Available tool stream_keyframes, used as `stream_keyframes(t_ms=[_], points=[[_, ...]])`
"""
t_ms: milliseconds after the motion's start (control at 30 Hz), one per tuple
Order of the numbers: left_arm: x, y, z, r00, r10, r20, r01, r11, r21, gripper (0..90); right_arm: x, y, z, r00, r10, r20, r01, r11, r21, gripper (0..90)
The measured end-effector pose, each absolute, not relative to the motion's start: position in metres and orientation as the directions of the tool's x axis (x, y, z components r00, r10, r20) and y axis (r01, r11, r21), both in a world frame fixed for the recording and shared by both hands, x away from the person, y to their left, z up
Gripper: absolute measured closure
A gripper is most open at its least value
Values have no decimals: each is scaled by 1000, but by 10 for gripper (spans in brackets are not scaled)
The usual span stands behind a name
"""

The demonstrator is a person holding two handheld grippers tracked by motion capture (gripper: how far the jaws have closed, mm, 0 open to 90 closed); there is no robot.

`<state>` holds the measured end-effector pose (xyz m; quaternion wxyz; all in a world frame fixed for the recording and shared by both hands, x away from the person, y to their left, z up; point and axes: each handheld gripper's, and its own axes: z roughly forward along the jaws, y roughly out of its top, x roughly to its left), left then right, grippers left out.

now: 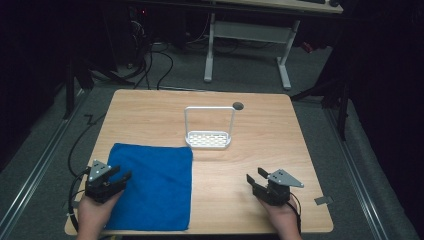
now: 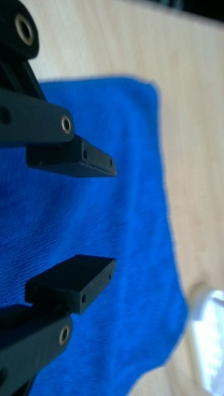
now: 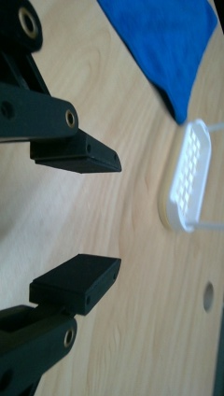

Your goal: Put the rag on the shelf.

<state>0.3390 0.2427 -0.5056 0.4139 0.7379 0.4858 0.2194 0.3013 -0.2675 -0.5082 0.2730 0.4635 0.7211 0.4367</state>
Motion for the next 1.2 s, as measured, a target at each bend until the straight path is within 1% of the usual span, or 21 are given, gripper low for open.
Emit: stream_keyframes(t_ms=[67,100,267,367,500,600,667,767,833,900,967,1100,1200], points=[[341,242,-506,429,900,-79,535,-183,825,495,302,-269,-508,-419,908,-2,422,197,885,486],[341,242,-506,424,902,-77,534,-180,826,495,303,-271,-510,-422,906,-19,409,209,888,500],[341,246,-507,421,901,-104,537,-155,829,491,303,-270,-510,-414,910,1,420,190,887,498],[340,246,-506,419,905,-81,521,-166,837,481,304,-267,-511,-417,909,-9,420,201,885,499],[340,249,-506,404,910,-86,522,-153,839,479,304,-267,-511,-414,910,1,428,194,883,500],[341,249,-508,401,914,-61,521,-172,836,468,304,-266,-511,-417,909,3,427,193,884,489],[341,249,-509,392,919,-39,513,-183,838,443,305,-265,-511,-420,908,10,434,190,881,486],[340,249,-509,382,924,-29,504,-182,844,418,307,-263,-512,-414,910,12,452,194,871,488],[340,249,-509,383,923,-32,501,-179,847,416,308,-263,-512,-411,911,13,455,193,869,488],[340,249,-508,392,919,-54,501,-163,850,389,308,-262,-512,-403,915,15,460,188,868,486],[338,246,-504,396,918,-39,483,-172,859,373,308,-262,-511,-401,916,17,464,187,866,484],[341,238,-493,410,911,-42,458,-165,874,378,308,-261,-511,-402,915,24,472,185,862,476],[347,229,-486,421,907,-13,439,-192,878,402,308,-261,-511,-403,915,29,477,183,860,469]])
